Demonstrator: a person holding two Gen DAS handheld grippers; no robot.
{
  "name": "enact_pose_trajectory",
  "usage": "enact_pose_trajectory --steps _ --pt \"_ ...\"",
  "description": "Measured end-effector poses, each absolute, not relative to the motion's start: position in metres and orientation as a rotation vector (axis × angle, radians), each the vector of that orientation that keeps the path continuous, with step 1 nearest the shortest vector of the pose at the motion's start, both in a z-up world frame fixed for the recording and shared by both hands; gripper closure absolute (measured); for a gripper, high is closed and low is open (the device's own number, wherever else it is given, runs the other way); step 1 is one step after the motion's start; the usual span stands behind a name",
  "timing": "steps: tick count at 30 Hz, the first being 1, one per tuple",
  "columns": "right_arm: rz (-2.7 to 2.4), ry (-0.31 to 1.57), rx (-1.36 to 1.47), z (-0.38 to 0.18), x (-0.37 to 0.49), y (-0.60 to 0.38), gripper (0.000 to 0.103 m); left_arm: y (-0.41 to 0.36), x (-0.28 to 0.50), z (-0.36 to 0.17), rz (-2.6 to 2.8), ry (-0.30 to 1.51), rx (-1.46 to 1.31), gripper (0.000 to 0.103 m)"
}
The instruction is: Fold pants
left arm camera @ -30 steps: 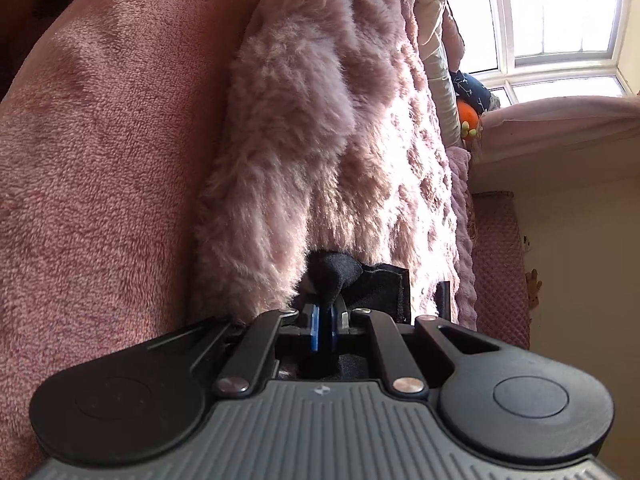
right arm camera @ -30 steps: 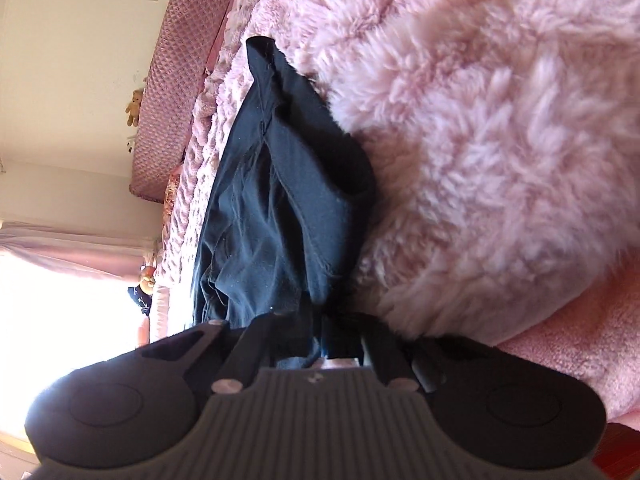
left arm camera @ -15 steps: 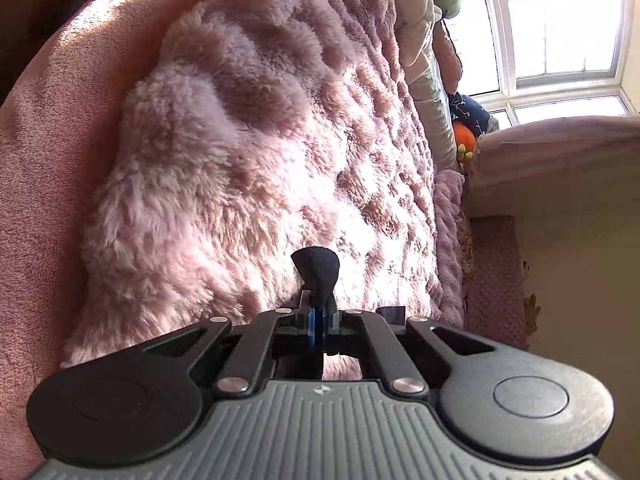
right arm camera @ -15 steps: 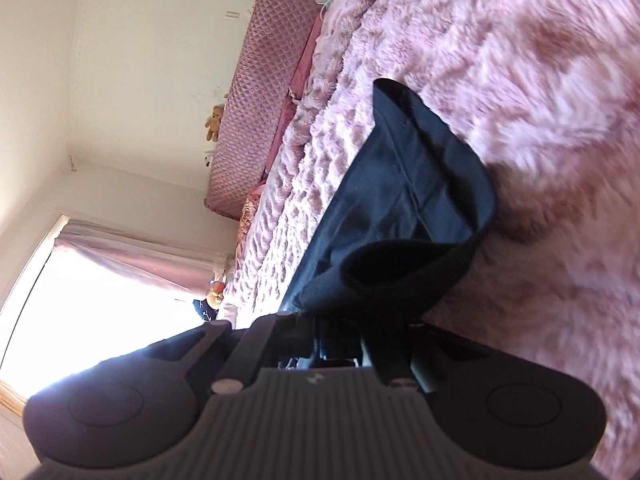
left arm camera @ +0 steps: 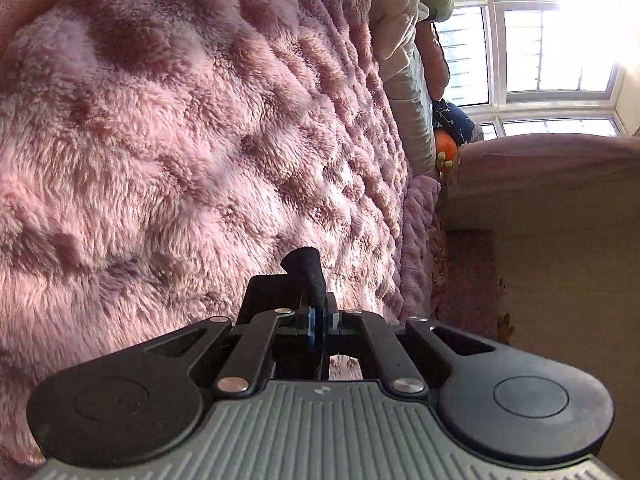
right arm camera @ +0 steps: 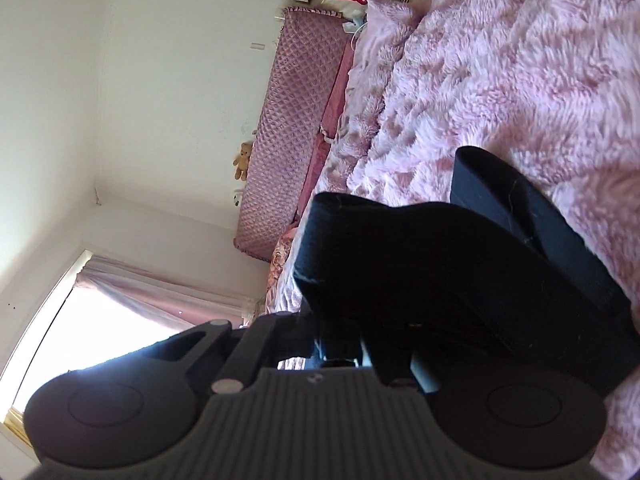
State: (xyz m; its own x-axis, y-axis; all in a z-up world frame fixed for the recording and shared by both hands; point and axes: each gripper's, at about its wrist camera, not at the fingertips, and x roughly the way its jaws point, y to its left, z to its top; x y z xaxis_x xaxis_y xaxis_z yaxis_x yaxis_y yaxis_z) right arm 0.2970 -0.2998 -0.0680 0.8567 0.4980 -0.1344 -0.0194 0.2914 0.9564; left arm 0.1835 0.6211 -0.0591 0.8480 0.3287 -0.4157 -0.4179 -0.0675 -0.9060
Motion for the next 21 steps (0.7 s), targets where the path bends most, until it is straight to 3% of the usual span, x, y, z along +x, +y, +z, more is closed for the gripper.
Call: enact_pose_trajectory --steps 11,18,20,21 --pt "0.301 0.462 1.156 -0.077 0.411 -0.282 0.103 0.629 0.301 -0.062 0.585 0.149 -1.486 0.101" --pt "0.243 0.53 1.112 -0.101 0.461 -0.28 0.103 0.631 0.335 -0.072 0.638 0.199 -1.368 0.101" --pt "0.216 0.552 1.108 -0.108 0.471 -0.281 0.103 0.637 0.338 -0.078 0.718 0.211 -1.378 0.098" --pt "0.197 0.566 1.113 -0.113 0.478 -0.281 0.103 0.639 0.338 -0.08 0.772 0.216 -1.373 0.092"
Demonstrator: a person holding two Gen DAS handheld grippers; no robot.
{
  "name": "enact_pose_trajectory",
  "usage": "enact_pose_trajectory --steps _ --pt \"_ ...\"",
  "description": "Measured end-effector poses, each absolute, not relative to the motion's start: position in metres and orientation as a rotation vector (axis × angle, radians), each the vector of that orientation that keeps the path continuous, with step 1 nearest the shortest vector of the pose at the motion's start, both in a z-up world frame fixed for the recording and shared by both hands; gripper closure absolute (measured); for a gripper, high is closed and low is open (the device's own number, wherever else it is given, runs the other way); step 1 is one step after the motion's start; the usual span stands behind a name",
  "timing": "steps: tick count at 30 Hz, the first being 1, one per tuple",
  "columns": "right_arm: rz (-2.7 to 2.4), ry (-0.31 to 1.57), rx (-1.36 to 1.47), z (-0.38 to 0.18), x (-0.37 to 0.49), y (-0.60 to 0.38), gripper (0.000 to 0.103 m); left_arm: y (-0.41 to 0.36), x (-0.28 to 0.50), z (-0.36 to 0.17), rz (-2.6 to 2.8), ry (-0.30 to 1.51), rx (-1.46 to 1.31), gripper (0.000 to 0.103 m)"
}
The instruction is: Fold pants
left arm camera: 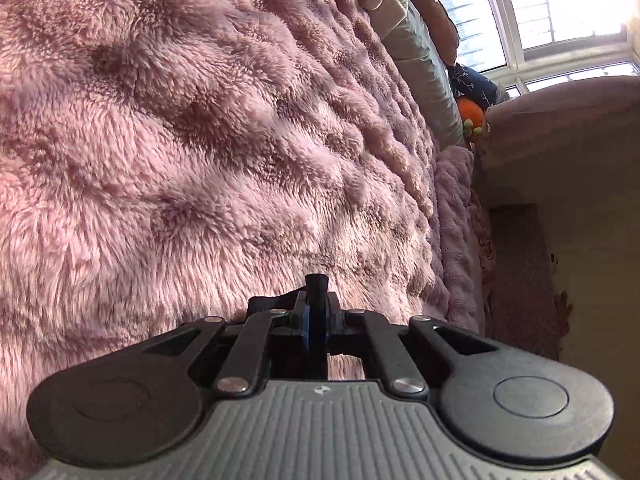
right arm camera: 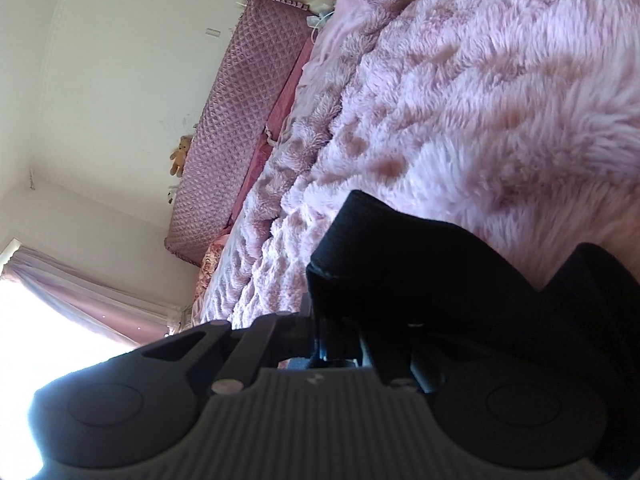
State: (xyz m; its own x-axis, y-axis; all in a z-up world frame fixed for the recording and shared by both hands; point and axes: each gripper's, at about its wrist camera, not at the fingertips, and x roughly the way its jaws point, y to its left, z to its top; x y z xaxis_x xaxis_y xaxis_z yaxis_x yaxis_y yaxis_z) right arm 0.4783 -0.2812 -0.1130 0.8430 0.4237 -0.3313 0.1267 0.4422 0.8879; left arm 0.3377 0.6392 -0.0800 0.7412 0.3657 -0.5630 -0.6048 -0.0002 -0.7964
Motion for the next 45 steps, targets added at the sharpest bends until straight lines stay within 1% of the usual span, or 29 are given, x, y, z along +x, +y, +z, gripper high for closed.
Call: enact_pose_trajectory --steps 1,2,3,4,5,6,7,10,14,16,20,22,24,26,27,28,30,32,33,35,36,37,39,41,42,43,45 --pt "0.175 0.589 1.118 -0.118 0.485 -0.281 0.099 0.643 0.336 -0.081 0.805 0.215 -1.375 0.075" --pt "0.151 0.629 1.122 -0.124 0.492 -0.282 0.093 0.647 0.332 -0.083 0.794 0.192 -1.386 0.062" --pt "0.171 0.678 1.135 -0.129 0.497 -0.284 0.065 0.65 0.327 -0.084 0.74 0.142 -1.392 0.036" --pt "0.221 0.716 1.157 -0.131 0.5 -0.284 0.047 0.65 0.32 -0.083 0.659 0.073 -1.385 0.027" --pt "0.246 0.726 1.17 -0.13 0.5 -0.286 0.042 0.651 0.315 -0.082 0.594 0.021 -1.372 0.025" --pt "0.246 0.722 1.166 -0.123 0.493 -0.287 0.029 0.65 0.306 -0.078 0.515 -0.03 -1.346 0.022" --pt "0.241 0.708 1.152 -0.114 0.485 -0.288 0.021 0.649 0.3 -0.073 0.46 -0.049 -1.321 0.021" --pt "0.232 0.701 1.077 -0.085 0.455 -0.292 0.021 0.638 0.285 -0.061 0.306 -0.017 -1.266 0.02" --pt "0.258 0.713 1.084 -0.071 0.406 -0.3 0.021 0.603 0.263 -0.057 0.178 0.08 -1.25 0.018" --pt "0.267 0.724 1.071 -0.065 0.377 -0.3 0.02 0.573 0.249 -0.059 0.143 0.127 -1.259 0.018" --pt "0.301 0.761 0.968 -0.066 0.327 -0.289 0.022 0.513 0.233 -0.071 0.021 0.193 -1.335 0.018" --pt "0.336 0.784 0.924 -0.073 0.303 -0.279 0.025 0.478 0.227 -0.076 -0.017 0.229 -1.343 0.018" --pt "0.335 0.773 0.898 -0.083 0.285 -0.271 0.026 0.443 0.219 -0.085 -0.04 0.245 -1.363 0.018" --pt "0.31 0.787 0.919 -0.102 0.274 -0.266 0.033 0.408 0.208 -0.097 -0.04 0.253 -1.405 0.018" --pt "0.296 0.786 0.927 -0.11 0.271 -0.265 0.043 0.394 0.204 -0.103 -0.031 0.263 -1.426 0.018" --pt "0.279 0.76 0.935 -0.117 0.269 -0.264 0.05 0.381 0.2 -0.111 -0.02 0.282 -1.448 0.018" --pt "0.277 0.698 0.976 -0.126 0.268 -0.264 0.056 0.359 0.193 -0.121 -0.003 0.308 -1.464 0.019" --pt "0.287 0.663 1.022 -0.133 0.274 -0.266 0.058 0.34 0.19 -0.128 0.032 0.327 -1.442 0.019" --pt "0.279 0.66 1.034 -0.136 0.279 -0.266 0.061 0.335 0.195 -0.13 0.031 0.371 -1.421 0.019" --pt "0.247 0.668 1.044 -0.142 0.291 -0.265 0.065 0.331 0.207 -0.13 0.035 0.457 -1.368 0.023" --pt "0.237 0.664 1.05 -0.143 0.301 -0.266 0.073 0.329 0.21 -0.127 0.043 0.462 -1.327 0.024" --pt "0.229 0.66 1.057 -0.147 0.306 -0.265 0.078 0.326 0.211 -0.124 0.06 0.46 -1.278 0.024" --pt "0.215 0.654 1.098 -0.155 0.316 -0.262 0.084 0.323 0.213 -0.119 0.098 0.465 -1.205 0.024" --pt "0.221 0.621 1.142 -0.161 0.322 -0.257 0.088 0.325 0.217 -0.12 0.11 0.473 -1.171 0.024" --pt "0.226 0.606 1.148 -0.163 0.324 -0.255 0.094 0.328 0.217 -0.125 0.122 0.47 -1.185 0.025" --pt "0.24 0.591 1.143 -0.166 0.326 -0.252 0.094 0.33 0.215 -0.13 0.123 0.461 -1.215 0.028" --pt "0.24 0.59 1.116 -0.169 0.329 -0.249 0.096 0.334 0.212 -0.137 0.111 0.415 -1.269 0.028"
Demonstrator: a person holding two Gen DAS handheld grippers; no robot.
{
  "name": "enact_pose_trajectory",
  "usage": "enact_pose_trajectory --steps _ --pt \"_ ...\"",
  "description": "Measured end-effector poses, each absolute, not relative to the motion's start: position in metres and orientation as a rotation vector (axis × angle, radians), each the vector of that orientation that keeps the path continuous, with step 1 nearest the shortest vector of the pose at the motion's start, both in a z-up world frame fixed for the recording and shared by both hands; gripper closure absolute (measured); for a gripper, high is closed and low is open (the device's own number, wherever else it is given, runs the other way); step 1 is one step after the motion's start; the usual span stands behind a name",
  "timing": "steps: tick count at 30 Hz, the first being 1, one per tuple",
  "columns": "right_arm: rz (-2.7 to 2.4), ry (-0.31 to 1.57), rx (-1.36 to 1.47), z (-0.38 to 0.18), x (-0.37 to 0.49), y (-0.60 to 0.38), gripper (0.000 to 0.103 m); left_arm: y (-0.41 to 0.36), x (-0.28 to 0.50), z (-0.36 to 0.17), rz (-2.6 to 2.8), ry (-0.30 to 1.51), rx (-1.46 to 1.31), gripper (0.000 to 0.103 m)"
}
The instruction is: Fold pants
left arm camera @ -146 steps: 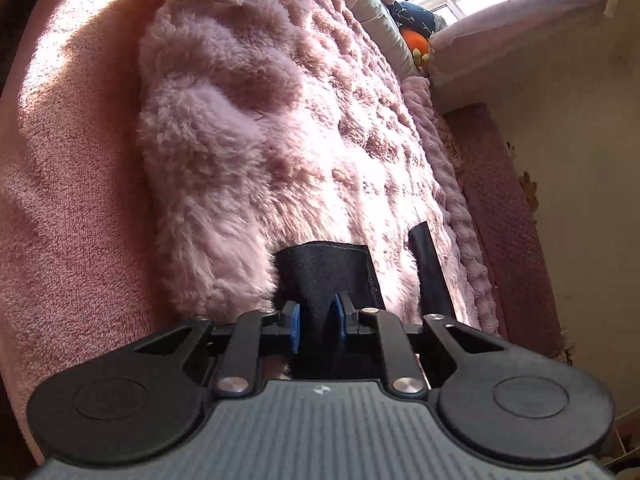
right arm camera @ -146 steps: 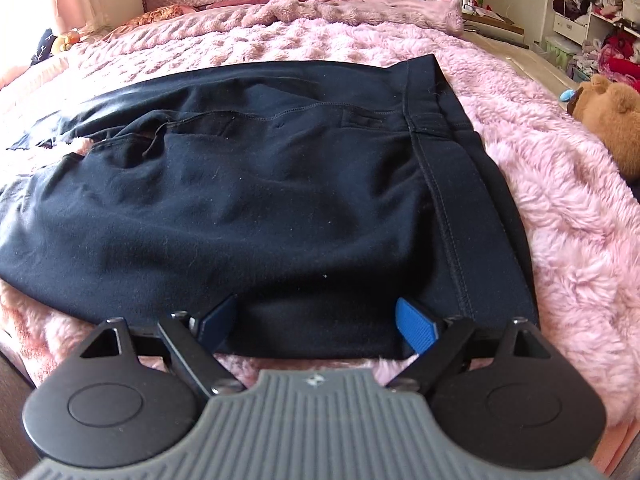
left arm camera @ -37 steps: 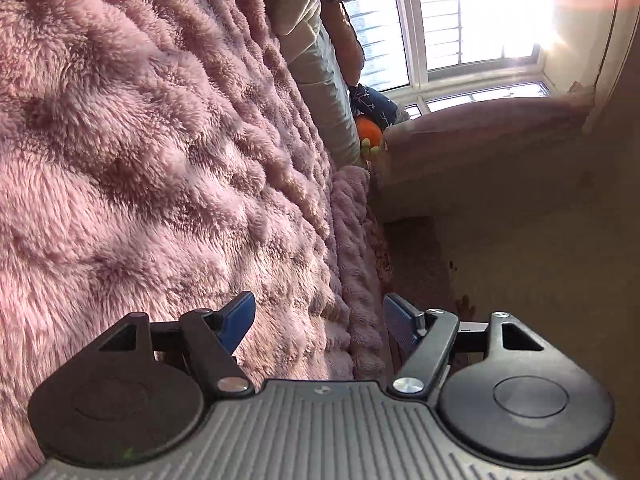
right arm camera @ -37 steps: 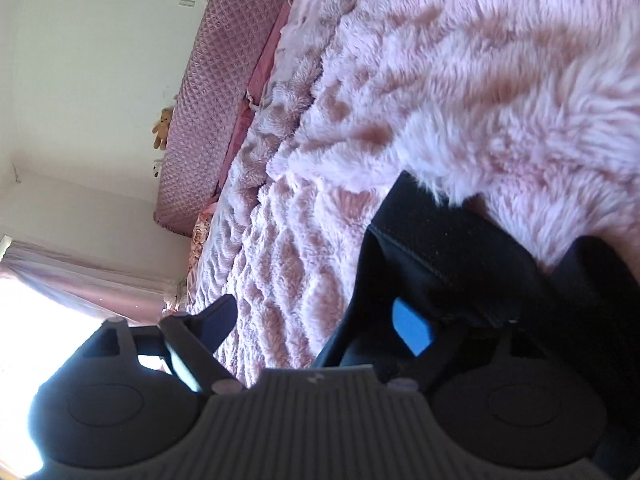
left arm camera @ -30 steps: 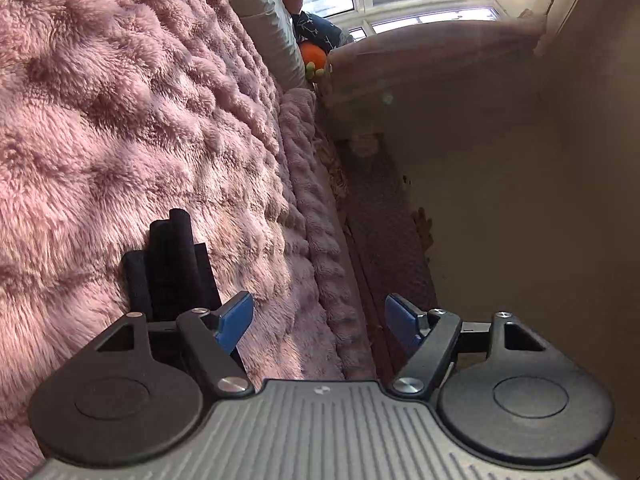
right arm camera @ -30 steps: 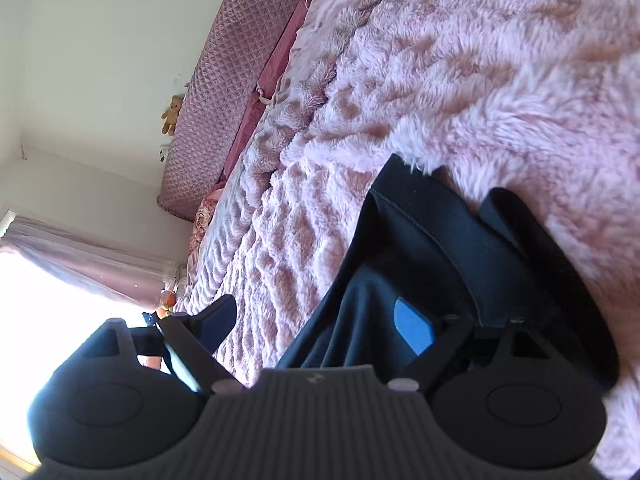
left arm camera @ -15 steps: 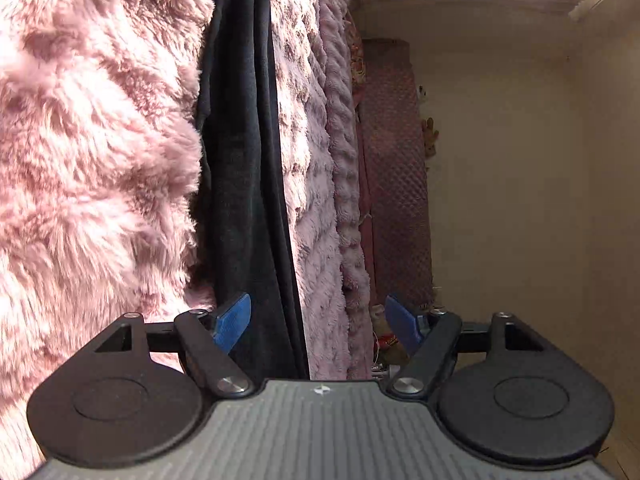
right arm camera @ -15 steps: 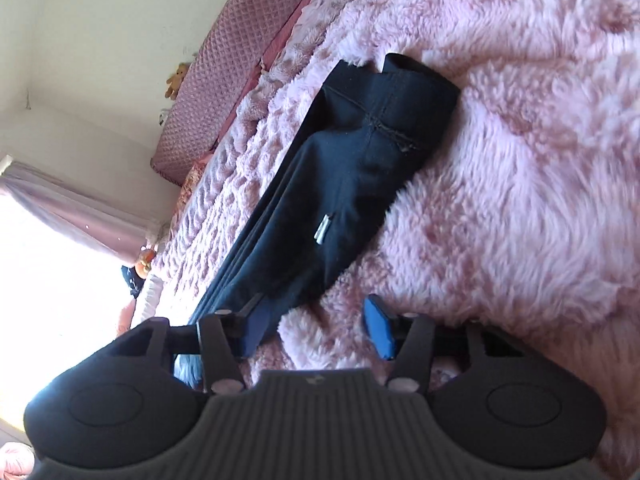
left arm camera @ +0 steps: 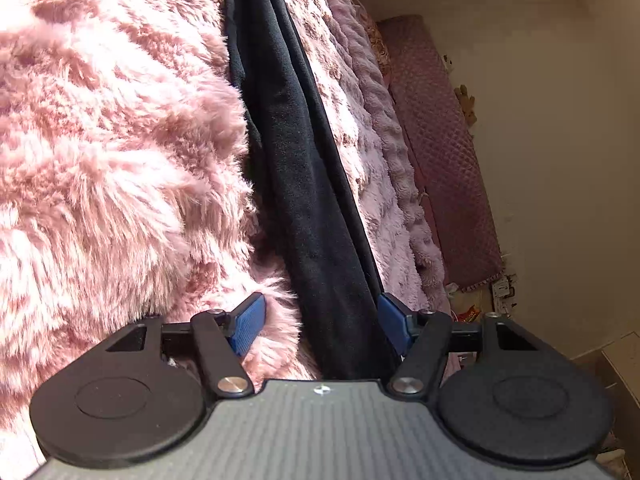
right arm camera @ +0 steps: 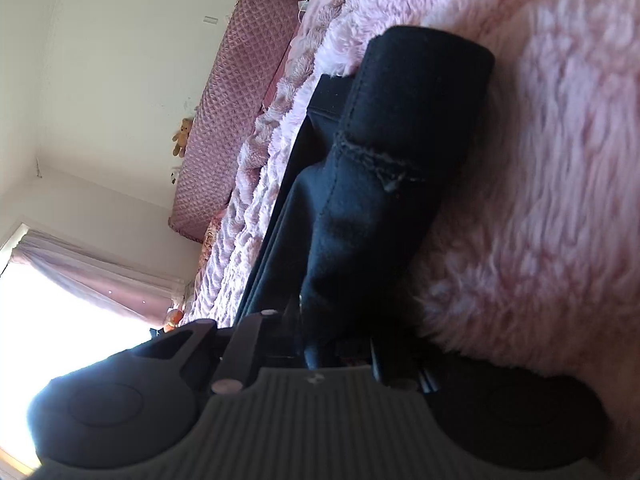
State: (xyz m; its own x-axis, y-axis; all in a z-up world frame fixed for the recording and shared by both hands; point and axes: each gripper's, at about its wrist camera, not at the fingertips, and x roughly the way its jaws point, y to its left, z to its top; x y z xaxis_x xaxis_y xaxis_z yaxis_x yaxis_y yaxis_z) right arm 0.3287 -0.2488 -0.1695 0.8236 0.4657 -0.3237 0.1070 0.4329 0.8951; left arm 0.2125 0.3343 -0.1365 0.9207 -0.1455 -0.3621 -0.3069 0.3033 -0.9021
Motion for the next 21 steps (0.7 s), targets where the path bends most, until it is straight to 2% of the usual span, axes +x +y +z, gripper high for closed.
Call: enact_pose_trajectory --steps 5,21 --pt "0.268 0.577 1.099 -0.175 0.333 -0.247 0.095 0.358 0.226 -0.143 0.143 0.394 -1.205 0.032" --pt "0.282 0.469 1.015 -0.178 0.333 -0.237 0.097 0.443 0.296 -0.177 0.158 0.197 -1.378 0.043"
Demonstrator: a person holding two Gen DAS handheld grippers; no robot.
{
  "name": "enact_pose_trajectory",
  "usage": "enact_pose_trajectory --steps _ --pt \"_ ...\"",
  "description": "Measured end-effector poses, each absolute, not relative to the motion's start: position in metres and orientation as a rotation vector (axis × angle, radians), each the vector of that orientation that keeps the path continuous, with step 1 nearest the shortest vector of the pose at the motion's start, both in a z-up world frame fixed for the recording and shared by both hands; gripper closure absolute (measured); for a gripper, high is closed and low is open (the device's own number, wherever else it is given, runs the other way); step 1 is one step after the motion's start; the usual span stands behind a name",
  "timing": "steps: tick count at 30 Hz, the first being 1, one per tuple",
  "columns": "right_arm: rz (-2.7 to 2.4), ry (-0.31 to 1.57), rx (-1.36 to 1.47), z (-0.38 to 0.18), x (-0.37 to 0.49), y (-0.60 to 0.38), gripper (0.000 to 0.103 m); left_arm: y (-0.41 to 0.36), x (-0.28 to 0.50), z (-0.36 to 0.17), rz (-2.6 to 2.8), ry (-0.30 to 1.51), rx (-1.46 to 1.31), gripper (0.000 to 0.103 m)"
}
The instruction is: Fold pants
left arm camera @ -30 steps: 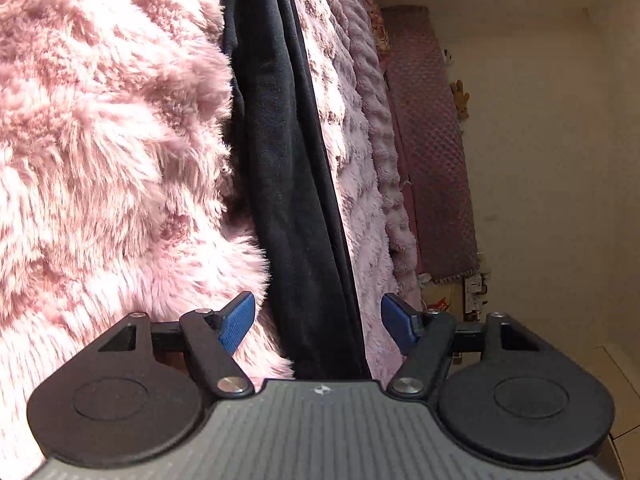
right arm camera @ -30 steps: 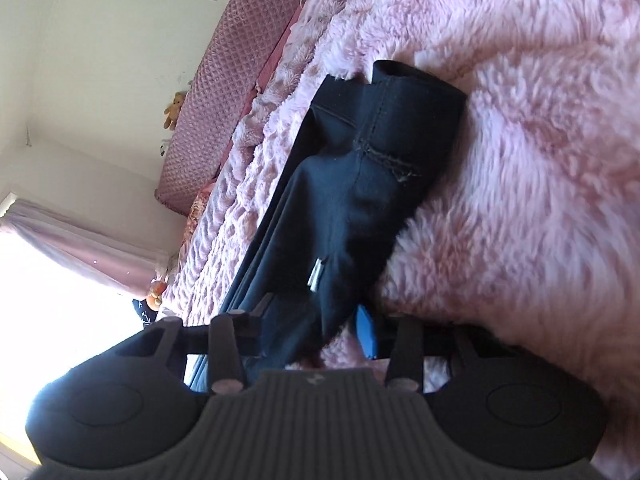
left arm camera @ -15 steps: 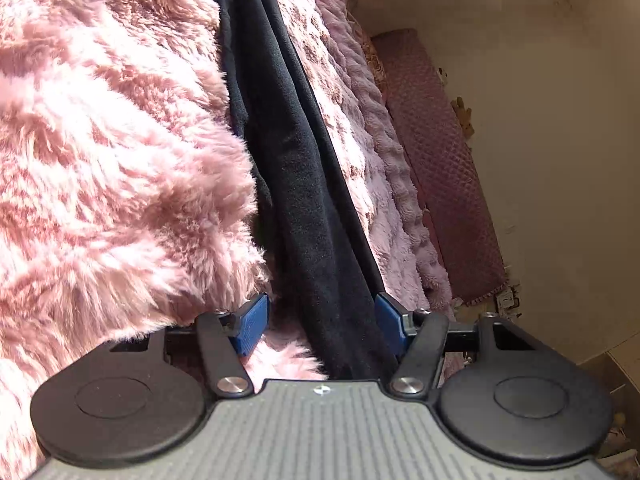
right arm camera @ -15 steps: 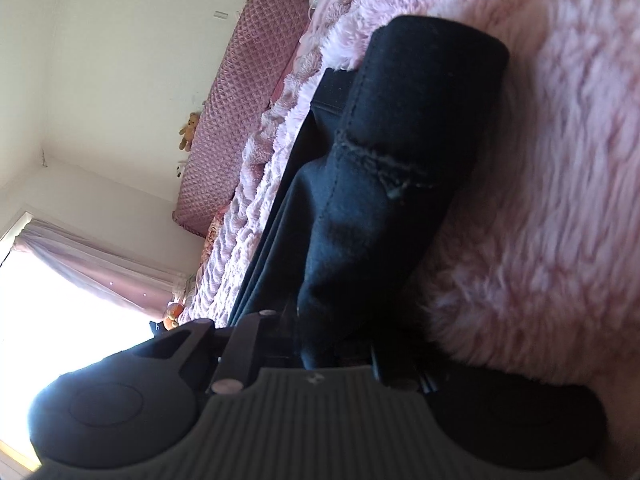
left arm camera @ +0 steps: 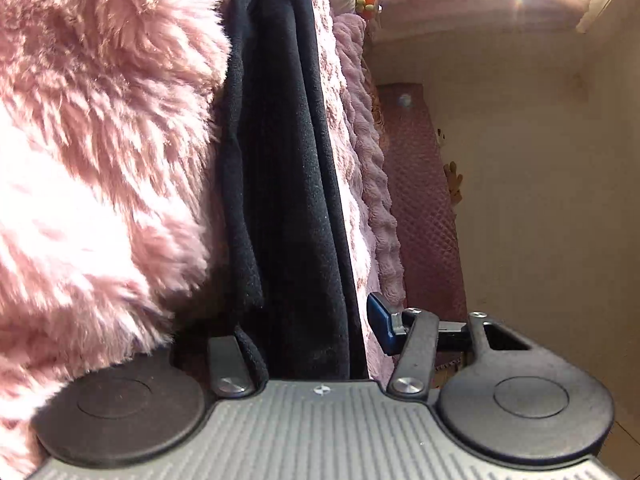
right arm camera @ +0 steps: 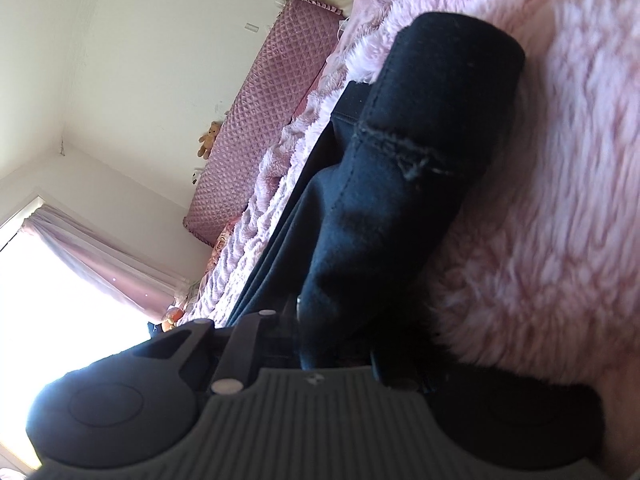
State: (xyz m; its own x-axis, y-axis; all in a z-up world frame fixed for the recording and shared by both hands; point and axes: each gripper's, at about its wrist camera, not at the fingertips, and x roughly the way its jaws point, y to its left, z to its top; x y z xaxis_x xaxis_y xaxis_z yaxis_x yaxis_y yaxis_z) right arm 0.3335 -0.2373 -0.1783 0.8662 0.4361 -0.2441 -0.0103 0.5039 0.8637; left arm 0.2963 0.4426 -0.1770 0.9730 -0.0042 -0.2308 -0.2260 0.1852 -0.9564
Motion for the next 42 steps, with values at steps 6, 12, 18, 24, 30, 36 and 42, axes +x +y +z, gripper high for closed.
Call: enact_pose_trajectory --steps 6,12,18,24,30,36,42 --pt "0.312 0.45 1.043 -0.184 0.348 -0.243 0.095 0.492 0.316 -0.202 0.13 0.083 -1.681 0.045" --pt "0.314 0.419 1.065 -0.186 0.359 -0.243 0.099 0.522 0.325 -0.193 0.174 0.124 -1.593 0.097" --pt "0.308 0.374 1.11 -0.18 0.349 -0.249 0.102 0.517 0.312 -0.165 0.241 0.234 -1.378 0.098" --pt "0.317 0.366 1.188 -0.164 0.34 -0.251 0.102 0.513 0.287 -0.129 0.292 0.311 -1.296 0.098" --pt "0.324 0.404 1.218 -0.129 0.316 -0.261 0.102 0.517 0.259 -0.094 0.312 0.409 -1.244 0.098" --pt "0.283 0.522 1.255 -0.104 0.27 -0.287 0.102 0.498 0.204 -0.082 0.328 0.561 -1.248 0.098" --pt "0.243 0.617 1.092 -0.092 0.214 -0.309 0.102 0.482 0.149 -0.095 0.347 0.674 -1.255 0.097"
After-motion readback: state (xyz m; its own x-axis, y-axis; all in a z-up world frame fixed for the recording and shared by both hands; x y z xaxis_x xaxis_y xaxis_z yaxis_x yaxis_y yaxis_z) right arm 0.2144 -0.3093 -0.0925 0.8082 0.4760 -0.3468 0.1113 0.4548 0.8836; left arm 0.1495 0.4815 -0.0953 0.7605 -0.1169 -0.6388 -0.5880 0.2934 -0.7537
